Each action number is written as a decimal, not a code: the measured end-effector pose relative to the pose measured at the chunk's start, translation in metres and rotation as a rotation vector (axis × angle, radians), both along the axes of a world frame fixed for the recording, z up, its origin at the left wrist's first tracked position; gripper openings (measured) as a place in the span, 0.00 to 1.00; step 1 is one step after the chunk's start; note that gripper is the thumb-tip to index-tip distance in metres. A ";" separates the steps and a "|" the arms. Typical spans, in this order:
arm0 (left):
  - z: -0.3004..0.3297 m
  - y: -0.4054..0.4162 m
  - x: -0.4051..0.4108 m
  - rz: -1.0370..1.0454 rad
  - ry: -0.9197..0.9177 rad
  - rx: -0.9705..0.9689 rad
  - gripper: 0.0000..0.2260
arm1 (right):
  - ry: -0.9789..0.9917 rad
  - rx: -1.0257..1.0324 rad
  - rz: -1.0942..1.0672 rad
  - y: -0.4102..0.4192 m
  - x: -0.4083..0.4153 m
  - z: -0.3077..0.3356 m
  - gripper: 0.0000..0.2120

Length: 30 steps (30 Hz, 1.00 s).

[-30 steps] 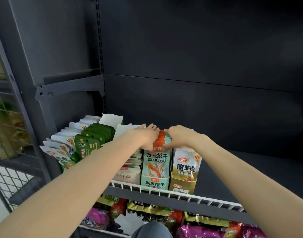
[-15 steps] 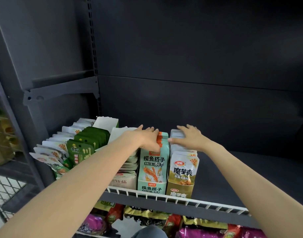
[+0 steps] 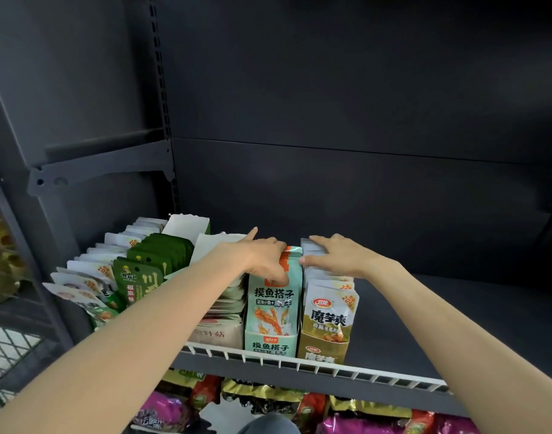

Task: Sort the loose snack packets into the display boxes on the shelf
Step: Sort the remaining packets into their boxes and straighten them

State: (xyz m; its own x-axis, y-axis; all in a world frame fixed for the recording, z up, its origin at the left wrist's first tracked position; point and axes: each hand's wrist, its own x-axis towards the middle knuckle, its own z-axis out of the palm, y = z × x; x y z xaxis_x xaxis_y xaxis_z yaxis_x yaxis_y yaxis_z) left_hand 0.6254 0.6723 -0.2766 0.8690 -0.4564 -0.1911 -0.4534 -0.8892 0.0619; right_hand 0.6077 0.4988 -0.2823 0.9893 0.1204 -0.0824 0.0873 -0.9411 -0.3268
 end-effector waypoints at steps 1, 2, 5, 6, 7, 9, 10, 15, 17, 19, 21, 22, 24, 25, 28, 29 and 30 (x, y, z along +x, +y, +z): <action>0.000 0.001 -0.001 -0.010 -0.023 -0.011 0.37 | -0.002 0.008 -0.012 0.001 0.000 0.000 0.36; 0.001 0.001 -0.003 -0.022 -0.047 -0.027 0.39 | -0.012 0.020 -0.029 0.002 -0.001 0.000 0.36; 0.005 0.003 -0.009 -0.058 -0.104 -0.056 0.42 | -0.126 -0.033 -0.010 0.005 -0.006 0.001 0.33; 0.006 0.006 -0.011 -0.062 -0.119 -0.066 0.41 | -0.184 -0.063 0.027 0.006 -0.009 0.003 0.31; 0.007 0.009 -0.013 -0.062 -0.132 -0.085 0.40 | -0.228 -0.077 0.066 0.009 -0.013 0.005 0.29; 0.009 0.018 -0.020 -0.063 -0.166 -0.151 0.37 | -0.227 -0.030 0.126 0.018 -0.022 0.012 0.26; 0.010 0.023 -0.024 -0.066 -0.187 -0.193 0.34 | -0.194 0.019 0.148 0.024 -0.027 0.016 0.24; 0.017 0.056 -0.049 -0.030 -0.231 -0.373 0.19 | -0.118 -0.061 0.240 0.056 -0.045 0.021 0.15; 0.022 0.074 -0.061 0.009 -0.223 -0.405 0.16 | -0.172 -0.098 0.236 0.065 -0.048 0.019 0.17; 0.025 0.093 -0.070 0.020 -0.196 -0.407 0.15 | -0.216 -0.044 0.237 0.074 -0.052 0.018 0.21; 0.022 0.110 -0.076 0.029 -0.151 -0.380 0.17 | -0.242 0.009 0.266 0.084 -0.057 0.018 0.24; 0.020 0.117 -0.078 0.037 -0.132 -0.352 0.21 | -0.248 0.024 0.286 0.089 -0.058 0.018 0.24; 0.016 0.126 -0.079 0.046 -0.116 -0.271 0.27 | -0.243 0.030 0.334 0.099 -0.060 0.017 0.24; 0.013 0.129 -0.079 0.041 -0.124 -0.235 0.27 | -0.227 0.034 0.364 0.103 -0.060 0.016 0.24; 0.010 0.136 -0.074 0.035 -0.176 -0.181 0.20 | -0.113 0.088 0.411 0.112 -0.059 0.011 0.27; 0.010 0.137 -0.073 0.034 -0.193 -0.174 0.17 | -0.115 0.065 0.416 0.115 -0.057 0.010 0.27; 0.011 0.137 -0.073 0.035 -0.207 -0.180 0.14 | -0.149 0.020 0.417 0.118 -0.054 0.008 0.26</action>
